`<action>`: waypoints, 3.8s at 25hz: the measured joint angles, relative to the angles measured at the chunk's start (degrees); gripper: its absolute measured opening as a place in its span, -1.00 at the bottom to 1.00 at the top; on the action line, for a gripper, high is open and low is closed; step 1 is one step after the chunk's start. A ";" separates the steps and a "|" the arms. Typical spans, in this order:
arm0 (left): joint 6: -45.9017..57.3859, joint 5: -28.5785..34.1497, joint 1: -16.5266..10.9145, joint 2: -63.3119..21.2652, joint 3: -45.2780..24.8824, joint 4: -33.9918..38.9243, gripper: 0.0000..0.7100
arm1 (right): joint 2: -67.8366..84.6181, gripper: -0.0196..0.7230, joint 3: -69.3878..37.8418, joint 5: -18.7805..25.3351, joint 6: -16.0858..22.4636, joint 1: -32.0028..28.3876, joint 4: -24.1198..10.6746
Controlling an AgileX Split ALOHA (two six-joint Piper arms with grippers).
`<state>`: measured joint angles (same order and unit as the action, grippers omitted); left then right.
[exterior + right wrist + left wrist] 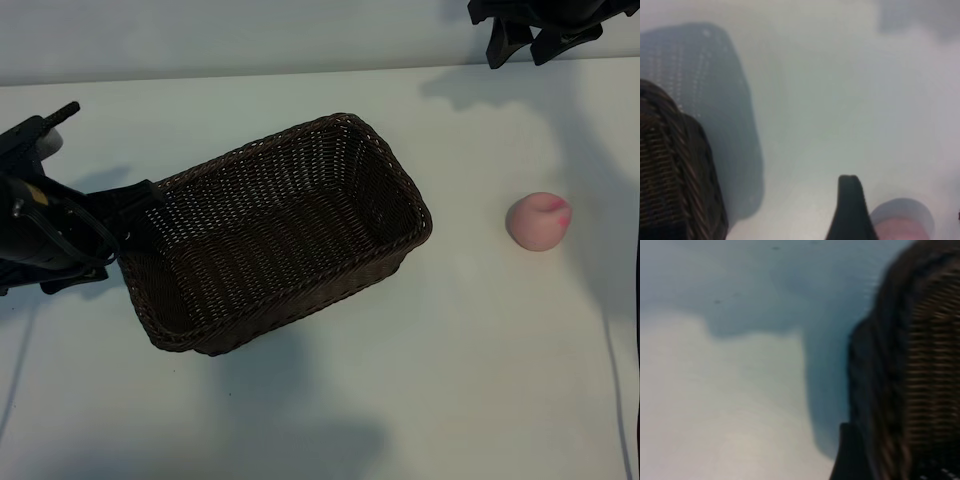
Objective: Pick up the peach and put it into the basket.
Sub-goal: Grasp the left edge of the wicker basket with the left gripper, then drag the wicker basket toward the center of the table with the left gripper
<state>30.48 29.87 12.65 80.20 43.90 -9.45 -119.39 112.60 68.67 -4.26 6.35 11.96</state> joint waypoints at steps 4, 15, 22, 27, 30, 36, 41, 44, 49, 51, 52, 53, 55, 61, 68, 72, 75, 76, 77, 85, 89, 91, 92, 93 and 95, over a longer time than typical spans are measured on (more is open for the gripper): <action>-0.79 -0.27 0.00 0.32 0.00 -0.14 0.48 | 0.00 0.41 0.00 0.03 0.00 0.00 0.19; -5.19 -7.16 0.00 9.93 0.22 -5.48 0.48 | 0.00 0.41 0.00 0.32 0.00 0.00 1.55; -6.15 -7.86 0.00 14.52 0.22 -6.70 0.48 | 0.00 0.41 0.00 0.74 0.00 0.00 1.55; -6.14 -8.02 0.00 15.61 0.27 -6.74 0.46 | 0.00 0.41 0.00 1.15 0.00 0.00 1.55; -6.14 -8.27 0.00 15.61 0.27 -6.81 0.24 | 0.00 0.41 0.00 1.15 0.00 0.00 1.55; -6.06 -8.61 0.00 15.61 0.27 -7.08 -0.57 | 0.00 0.41 0.00 1.25 0.00 0.00 1.55; -6.92 -8.96 0.00 15.61 0.27 -7.57 -0.57 | 0.00 0.41 0.00 1.25 0.00 0.00 1.55; -10.34 -9.11 0.00 15.61 0.42 -10.06 -0.57 | 0.00 0.41 0.00 1.25 0.00 0.00 1.55; -21.42 -4.46 0.00 15.63 5.04 -15.49 -0.57 | 0.00 0.41 0.00 1.25 0.00 0.00 1.55; -23.84 -2.05 0.00 15.67 7.65 -16.18 -0.57 | 0.00 0.41 0.00 1.25 0.00 0.00 1.55; -24.40 -1.00 0.00 15.67 9.16 -16.14 -0.57 | 0.00 0.41 0.00 1.25 0.00 0.00 1.55; -24.85 0.00 0.00 15.67 10.67 -16.02 -0.57 | 0.00 0.41 0.00 1.25 0.00 0.00 1.55; -25.07 2.06 0.00 15.67 13.41 -14.84 -0.57 | 0.00 0.41 0.00 1.25 0.00 0.00 1.55; -26.62 9.17 -2.43 16.49 21.84 -12.58 -0.57 | 0.00 0.41 0.00 1.25 0.00 0.00 1.55; -28.56 13.19 -4.35 24.17 30.10 -11.81 -0.57 | 0.00 0.41 0.00 1.25 0.00 0.00 1.55; -28.86 13.82 -3.83 29.67 33.65 -12.04 -0.57 | 0.00 0.41 0.00 1.25 0.00 0.00 1.55; -29.17 13.96 -3.03 32.99 35.94 -12.05 -0.57 | 0.00 0.41 0.00 1.25 0.00 0.00 1.55; -29.52 13.96 -2.63 33.99 36.59 -12.24 -0.57 | 0.00 0.41 0.00 1.25 0.00 0.00 1.55; -29.90 13.96 -2.18 34.79 37.14 -12.63 -0.57 | 0.00 0.41 0.00 1.25 0.00 0.00 1.55; -30.48 12.98 0.02 39.76 38.52 -15.29 -0.57 | 0.00 0.41 0.00 1.25 0.00 0.00 1.55; -30.48 12.44 0.02 39.79 38.52 -15.48 -0.57 | 0.00 0.41 0.00 1.25 0.00 0.00 1.55; -30.48 12.06 0.02 39.79 38.52 -15.48 -0.57 | 0.00 0.41 0.00 1.25 0.00 0.00 1.55; -30.15 11.78 0.02 39.79 38.52 -15.48 -0.57 | 0.00 0.41 0.00 1.25 0.00 0.00 1.55; -30.15 11.65 0.02 39.79 38.52 -15.48 -0.57 | 0.00 0.41 0.00 1.25 0.00 0.00 1.55; -29.91 11.65 0.02 39.79 38.52 -15.48 -0.57 | 0.00 0.41 0.00 1.25 0.00 0.00 1.55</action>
<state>0.57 41.52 12.67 119.99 82.42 -24.93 -119.39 112.60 69.92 -4.26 6.35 13.51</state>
